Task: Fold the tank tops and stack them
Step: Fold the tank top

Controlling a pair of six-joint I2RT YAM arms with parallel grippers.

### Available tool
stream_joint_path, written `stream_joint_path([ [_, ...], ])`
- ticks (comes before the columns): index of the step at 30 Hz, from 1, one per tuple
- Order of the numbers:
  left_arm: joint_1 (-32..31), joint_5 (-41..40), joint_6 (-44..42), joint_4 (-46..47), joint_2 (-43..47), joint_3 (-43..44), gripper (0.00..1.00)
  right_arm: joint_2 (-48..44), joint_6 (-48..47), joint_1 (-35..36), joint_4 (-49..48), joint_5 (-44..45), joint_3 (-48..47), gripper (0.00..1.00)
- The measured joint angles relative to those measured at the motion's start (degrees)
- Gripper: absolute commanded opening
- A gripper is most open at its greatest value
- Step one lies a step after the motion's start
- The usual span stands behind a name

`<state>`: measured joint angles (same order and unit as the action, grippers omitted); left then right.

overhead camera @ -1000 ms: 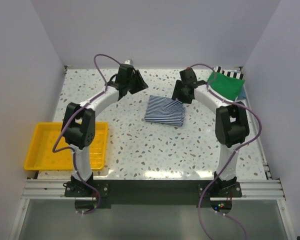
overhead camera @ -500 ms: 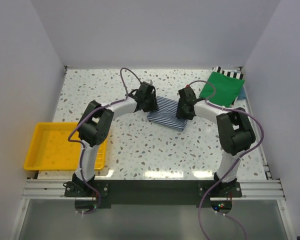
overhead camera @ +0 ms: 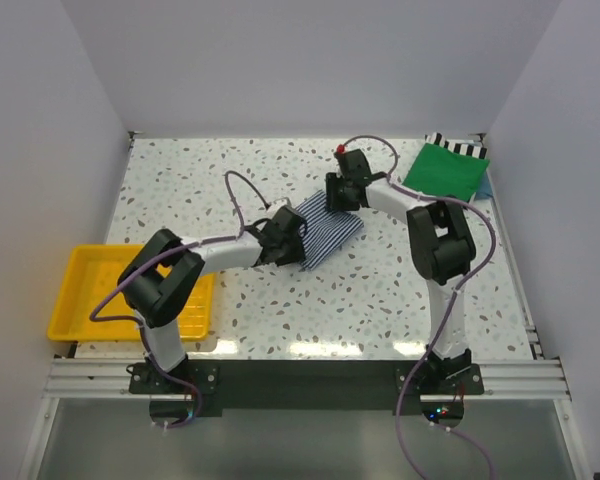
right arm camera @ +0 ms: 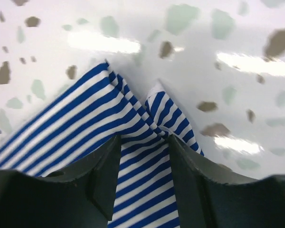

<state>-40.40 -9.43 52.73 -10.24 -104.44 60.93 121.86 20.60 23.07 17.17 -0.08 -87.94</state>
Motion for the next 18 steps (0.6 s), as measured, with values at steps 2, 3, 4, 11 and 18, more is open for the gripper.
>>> stream_joint_path([
  [2,-3.65,-0.37,2.25,0.02,1.62,-2.10,0.40,2.32,-1.55,1.27,0.90,-1.11,-3.87,0.58],
  [3,-5.03,-0.37,2.84,-0.07,1.99,-2.45,0.40,3.17,-2.32,1.99,2.03,-1.20,-5.75,0.61],
  [4,-6.88,-0.35,3.48,-0.26,2.23,-2.56,0.40,3.78,-2.95,2.58,3.21,-1.09,-7.52,0.67],
  [11,-10.12,-0.02,3.56,-4.02,7.39,-2.51,0.44,1.75,-3.85,3.80,9.18,4.22,-14.25,0.79],
  [18,-7.45,-1.62,-0.31,-8.20,14.32,2.47,0.44,-15.43,2.27,-2.08,10.73,6.36,-1.55,0.79],
])
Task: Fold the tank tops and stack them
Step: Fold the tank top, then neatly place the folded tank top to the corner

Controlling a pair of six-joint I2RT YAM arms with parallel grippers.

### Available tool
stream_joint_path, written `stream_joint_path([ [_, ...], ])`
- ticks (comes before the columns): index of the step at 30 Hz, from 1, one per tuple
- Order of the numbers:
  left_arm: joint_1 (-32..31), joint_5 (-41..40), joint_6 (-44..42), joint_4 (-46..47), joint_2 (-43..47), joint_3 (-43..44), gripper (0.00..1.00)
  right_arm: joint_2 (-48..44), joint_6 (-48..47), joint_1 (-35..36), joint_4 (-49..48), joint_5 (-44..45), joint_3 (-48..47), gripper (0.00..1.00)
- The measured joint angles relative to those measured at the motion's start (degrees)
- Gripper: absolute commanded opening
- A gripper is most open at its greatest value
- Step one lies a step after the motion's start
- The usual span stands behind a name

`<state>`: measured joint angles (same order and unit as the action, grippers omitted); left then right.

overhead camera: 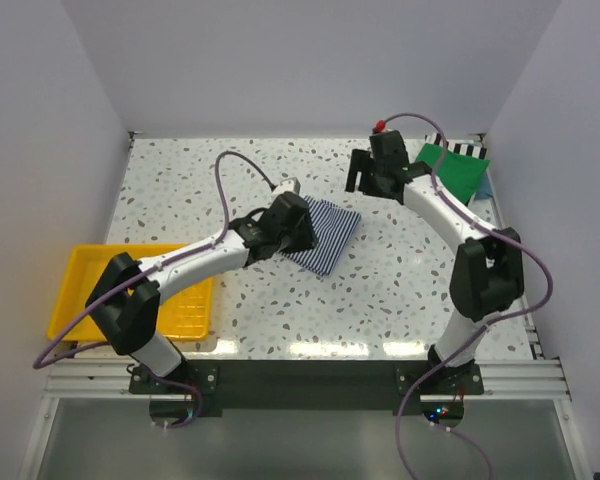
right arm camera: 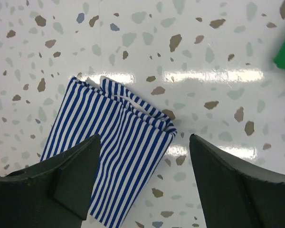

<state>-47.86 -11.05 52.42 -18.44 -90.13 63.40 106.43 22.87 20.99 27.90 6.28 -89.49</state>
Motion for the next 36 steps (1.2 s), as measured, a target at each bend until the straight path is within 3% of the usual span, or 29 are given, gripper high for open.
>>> stream_joint_path([
  [4,5.81,-0.02,-4.00,-0.48,-4.94,7.10,0.42,-10.69,4.28,-0.81,-1.81,-1.18,12.09,0.80],
  [8,10.08,-1.75,-8.87,-1.60,-16.09,16.44,0.42,-15.43,8.46,0.26,-6.38,-3.76,23.71,0.83],
  [16,11.61,-4.28,-15.65,-3.37,-31.08,24.30,0.40,-12.57,15.85,0.46,-21.14,-10.97,36.15,0.88],
  [26,11.85,-4.37,-17.14,-3.32,-31.69,25.09,0.40,-5.38,24.11,0.42,-43.12,-13.88,40.87,0.83],
  [29,11.91,-3.80,-17.11,-3.04,-31.69,24.81,0.40,-4.63,25.35,0.42,-47.06,-13.44,42.18,0.74],
  [32,12.22,-2.73,-17.11,-2.27,-31.67,24.26,0.40,-2.47,26.21,0.37,-50.56,-13.55,42.23,0.57],
  [33,12.37,-2.25,-17.09,-2.03,-31.67,24.22,0.40,-1.60,26.40,0.28,-52.04,-13.60,42.18,0.41],
  [35,12.83,-0.66,-17.07,-1.73,-31.67,24.22,0.40,-0.39,26.67,0.22,-53.07,-13.42,42.21,0.32],
  [36,13.25,0.50,-17.03,-1.53,-31.67,24.22,0.40,0.13,26.84,0.07,-53.70,-13.53,42.29,0.22],
])
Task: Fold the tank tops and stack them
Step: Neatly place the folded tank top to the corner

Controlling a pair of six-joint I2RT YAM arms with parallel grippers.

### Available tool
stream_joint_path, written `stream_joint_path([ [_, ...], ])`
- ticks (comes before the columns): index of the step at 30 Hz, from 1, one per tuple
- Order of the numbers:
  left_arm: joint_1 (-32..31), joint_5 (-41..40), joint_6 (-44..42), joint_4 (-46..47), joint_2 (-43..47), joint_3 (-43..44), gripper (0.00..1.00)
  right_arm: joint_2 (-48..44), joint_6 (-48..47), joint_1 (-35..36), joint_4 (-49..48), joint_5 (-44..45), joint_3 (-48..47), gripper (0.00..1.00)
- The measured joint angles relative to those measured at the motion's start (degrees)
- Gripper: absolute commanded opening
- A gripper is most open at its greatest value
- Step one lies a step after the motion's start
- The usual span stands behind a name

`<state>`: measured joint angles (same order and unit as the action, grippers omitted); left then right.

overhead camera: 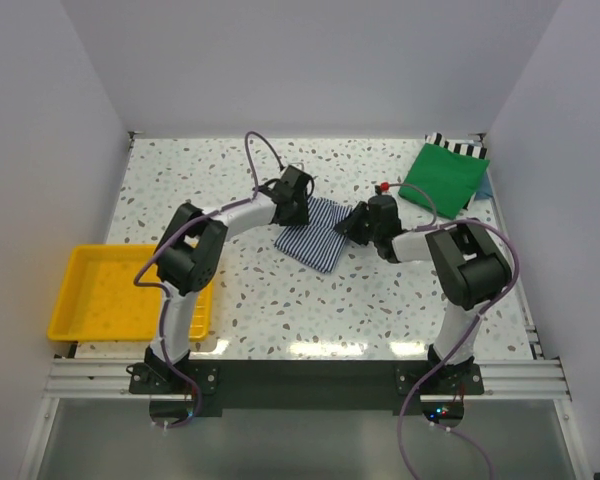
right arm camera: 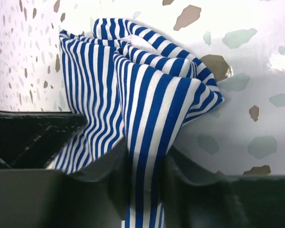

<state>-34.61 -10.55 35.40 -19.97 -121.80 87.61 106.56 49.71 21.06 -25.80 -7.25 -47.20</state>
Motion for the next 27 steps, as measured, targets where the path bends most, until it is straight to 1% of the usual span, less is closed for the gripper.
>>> stream_joint_path([
  [2,0.76,2.43,0.24,0.46,0.09,0.00,0.42,0.44,-0.52,-0.15,0.11,0.07,-0.09,0.13],
  [3,1.20,3.58,0.44,0.52,0.13,0.00,0.42,0.50,-0.87,-0.20,0.50,0.04,-0.28,0.07],
  [5,1.95,5.62,0.81,0.39,0.42,0.02,0.44,0.63,-2.40,-0.20,2.49,0.15,-1.66,0.01],
  [10,2.73,7.43,1.01,-2.32,3.63,0.61,0.45,0.74,-8.57,-0.57,11.67,1.36,-7.26,0.00],
  [15,2.73,8.28,1.05,-2.36,13.84,-0.17,0.45,0.74,-15.58,-2.97,20.96,3.72,-13.51,0.00],
  [19,2.73,8.68,1.03,-1.38,23.58,-4.72,0.46,0.81,-21.57,-4.92,27.17,6.16,-19.21,0.00],
  [21,2.73,8.70,0.98,-0.50,27.45,-8.33,0.46,0.85,-24.74,-5.66,29.92,8.00,-22.53,0.00],
  [24,2.73,8.85,0.96,-0.59,29.70,-12.72,0.46,0.85,-28.74,-6.99,32.74,9.66,-26.73,0.00],
  [27,2.73,9.16,0.92,-1.07,29.88,-16.26,0.46,1.11,-31.69,-9.07,35.06,9.77,-30.56,0.00],
])
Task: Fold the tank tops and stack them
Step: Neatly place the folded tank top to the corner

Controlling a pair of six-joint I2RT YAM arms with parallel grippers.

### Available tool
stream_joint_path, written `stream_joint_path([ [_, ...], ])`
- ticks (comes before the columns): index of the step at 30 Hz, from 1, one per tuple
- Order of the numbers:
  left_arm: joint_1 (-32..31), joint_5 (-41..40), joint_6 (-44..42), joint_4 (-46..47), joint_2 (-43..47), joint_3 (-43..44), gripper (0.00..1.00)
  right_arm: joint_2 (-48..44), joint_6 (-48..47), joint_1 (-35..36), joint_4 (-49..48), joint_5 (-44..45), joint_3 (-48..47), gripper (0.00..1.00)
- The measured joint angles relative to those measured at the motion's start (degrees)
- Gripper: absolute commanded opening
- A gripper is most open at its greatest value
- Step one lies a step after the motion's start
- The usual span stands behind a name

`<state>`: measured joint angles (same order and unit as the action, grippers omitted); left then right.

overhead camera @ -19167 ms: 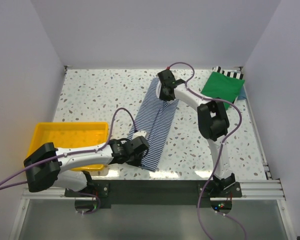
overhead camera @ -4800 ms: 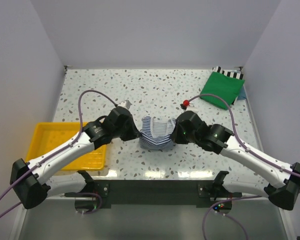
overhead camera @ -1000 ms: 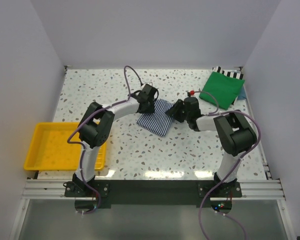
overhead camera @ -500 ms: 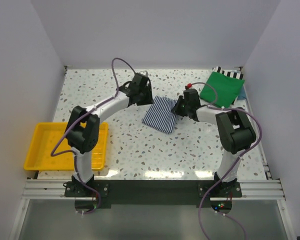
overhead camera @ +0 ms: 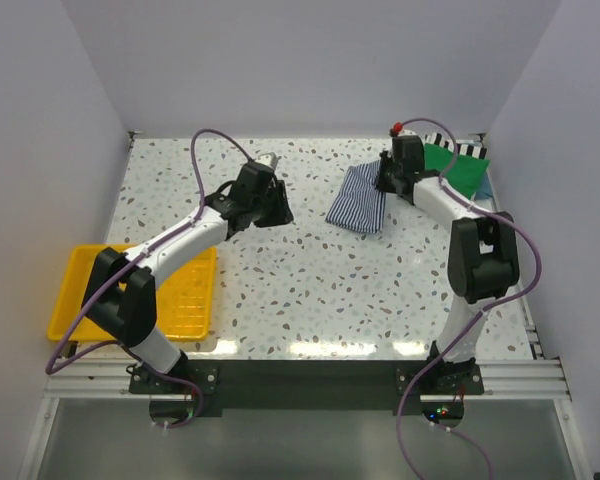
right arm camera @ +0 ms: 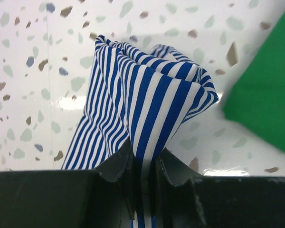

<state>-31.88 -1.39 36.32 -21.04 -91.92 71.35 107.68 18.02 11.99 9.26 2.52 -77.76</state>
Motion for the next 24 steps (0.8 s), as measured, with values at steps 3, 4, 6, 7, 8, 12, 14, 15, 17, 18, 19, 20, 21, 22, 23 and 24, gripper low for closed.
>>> stream_joint_path([
  [3,0.00,0.22,-0.17,-0.70,0.00,-1.55,0.46,1.03,-2.36,-2.84,1.92,-0.07,-4.04,0.00],
  [4,0.00,0.37,-0.22,-0.87,0.00,-1.64,0.46,1.64,-3.06,-3.87,2.43,-0.09,-5.57,0.00],
  [6,0.02,0.94,-0.50,-0.79,0.04,-1.64,0.46,2.80,-4.17,-5.75,3.28,-0.28,-8.28,0.00],
  [7,0.02,1.16,-0.59,-0.83,0.11,-1.64,0.46,3.54,-4.59,-6.78,3.78,-0.50,-9.84,0.00],
  [8,0.02,1.40,-0.61,-0.81,0.20,-1.64,0.46,4.24,-4.92,-7.93,4.07,-0.76,-11.23,0.00],
  [12,0.02,2.14,-1.01,-0.79,0.31,-1.64,0.45,6.58,-5.20,-12.57,5.25,-3.39,-16.41,0.00],
  [14,0.02,2.47,-1.05,-0.81,0.31,-1.64,0.45,7.32,-5.03,-14.82,5.66,-5.09,-18.16,0.00],
  [15,0.02,2.58,-1.05,-0.81,0.31,-1.64,0.45,7.52,-4.94,-16.00,5.92,-5.95,-18.91,0.00],
  [17,0.04,2.78,-1.05,-0.81,0.31,-1.64,0.45,7.87,-4.57,-18.08,6.62,-7.26,-20.31,0.00],
  [18,0.04,2.95,-1.07,-0.81,0.31,-1.64,0.45,8.02,-4.39,-19.02,6.73,-7.89,-21.03,0.00],
  [19,0.04,3.17,-1.07,-0.79,0.31,-1.64,0.45,8.20,-4.15,-19.78,6.82,-8.20,-21.75,0.00],
  [20,0.04,3.39,-1.07,-0.79,0.31,-1.64,0.45,8.28,-4.02,-20.50,6.80,-8.37,-22.34,0.00],
  [21,0.04,3.58,-1.07,-0.79,0.31,-1.64,0.45,8.31,-3.85,-21.09,6.78,-8.63,-22.71,0.00],
  [22,0.04,3.76,-1.07,-0.79,0.31,-1.64,0.45,8.31,-3.65,-21.55,6.75,-8.85,-22.93,0.00],
  [23,0.04,3.87,-1.07,-0.79,0.31,-1.64,0.45,8.31,-3.43,-22.01,6.64,-9.29,-22.97,0.00],
  [24,0.04,3.98,-1.07,-0.79,0.31,-1.64,0.45,8.31,-3.10,-22.47,6.62,-9.66,-22.97,0.00],
])
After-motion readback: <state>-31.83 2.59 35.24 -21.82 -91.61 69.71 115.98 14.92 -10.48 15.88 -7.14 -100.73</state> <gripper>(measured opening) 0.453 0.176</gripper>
